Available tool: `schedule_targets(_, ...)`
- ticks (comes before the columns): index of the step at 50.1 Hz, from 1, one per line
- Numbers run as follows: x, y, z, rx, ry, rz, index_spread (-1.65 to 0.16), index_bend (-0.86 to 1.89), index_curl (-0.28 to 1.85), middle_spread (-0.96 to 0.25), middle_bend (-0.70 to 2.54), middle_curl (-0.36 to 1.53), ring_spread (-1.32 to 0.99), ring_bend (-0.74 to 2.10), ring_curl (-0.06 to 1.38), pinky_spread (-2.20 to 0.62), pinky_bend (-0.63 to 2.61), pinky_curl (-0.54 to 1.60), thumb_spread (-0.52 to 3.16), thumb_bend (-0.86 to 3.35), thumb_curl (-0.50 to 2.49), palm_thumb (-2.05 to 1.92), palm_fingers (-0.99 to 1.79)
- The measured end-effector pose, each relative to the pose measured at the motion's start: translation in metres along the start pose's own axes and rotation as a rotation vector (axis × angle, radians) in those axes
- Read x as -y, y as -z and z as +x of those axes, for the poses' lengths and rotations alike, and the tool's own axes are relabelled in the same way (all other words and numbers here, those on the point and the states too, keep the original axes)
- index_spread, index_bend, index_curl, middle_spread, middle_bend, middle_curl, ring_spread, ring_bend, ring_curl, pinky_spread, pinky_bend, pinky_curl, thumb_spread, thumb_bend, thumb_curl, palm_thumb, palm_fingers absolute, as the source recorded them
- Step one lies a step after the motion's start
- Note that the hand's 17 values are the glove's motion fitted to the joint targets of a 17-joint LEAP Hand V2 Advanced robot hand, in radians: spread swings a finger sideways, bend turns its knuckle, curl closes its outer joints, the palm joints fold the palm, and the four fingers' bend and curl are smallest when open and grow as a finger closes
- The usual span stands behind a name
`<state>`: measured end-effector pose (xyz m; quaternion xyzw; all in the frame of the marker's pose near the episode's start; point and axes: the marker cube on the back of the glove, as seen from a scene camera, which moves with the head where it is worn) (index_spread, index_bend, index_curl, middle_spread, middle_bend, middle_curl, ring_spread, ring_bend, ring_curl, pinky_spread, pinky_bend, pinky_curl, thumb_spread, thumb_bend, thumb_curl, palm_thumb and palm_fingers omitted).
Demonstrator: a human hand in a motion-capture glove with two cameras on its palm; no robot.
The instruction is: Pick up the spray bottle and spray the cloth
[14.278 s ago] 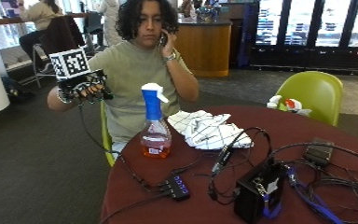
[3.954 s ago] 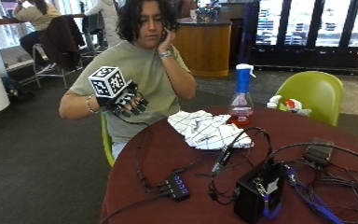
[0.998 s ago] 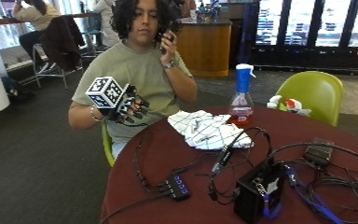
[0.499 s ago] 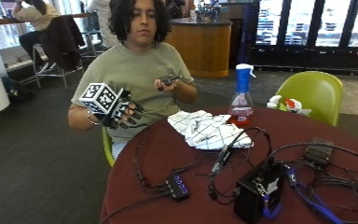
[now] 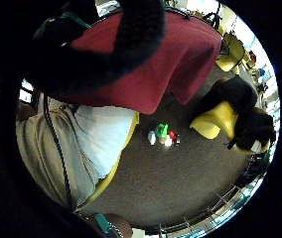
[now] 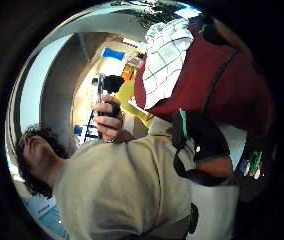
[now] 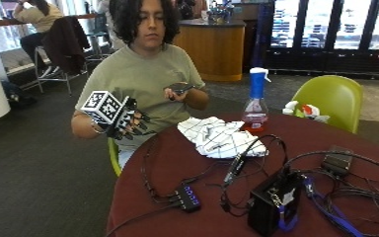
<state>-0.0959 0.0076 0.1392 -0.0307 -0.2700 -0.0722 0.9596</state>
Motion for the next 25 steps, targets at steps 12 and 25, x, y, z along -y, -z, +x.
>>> schedule_targets(12,-0.0003,0.0009,0.0015,0.001,-0.009,0.003,-0.37,0.16,0.32,0.01,0.16,0.28,-0.02,0.36,0.35,0.23,0.26,0.37,1.24,-0.01,0.41,0.72,0.5)
schedule_targets(25,-0.0051,0.0009,0.0023,-0.011,-0.006,-0.007,-0.37,0.16,0.32,0.01,0.16,0.28,-0.02,0.36,0.35,0.23,0.26,0.37,1.24,-0.01,0.41,0.72,0.5)
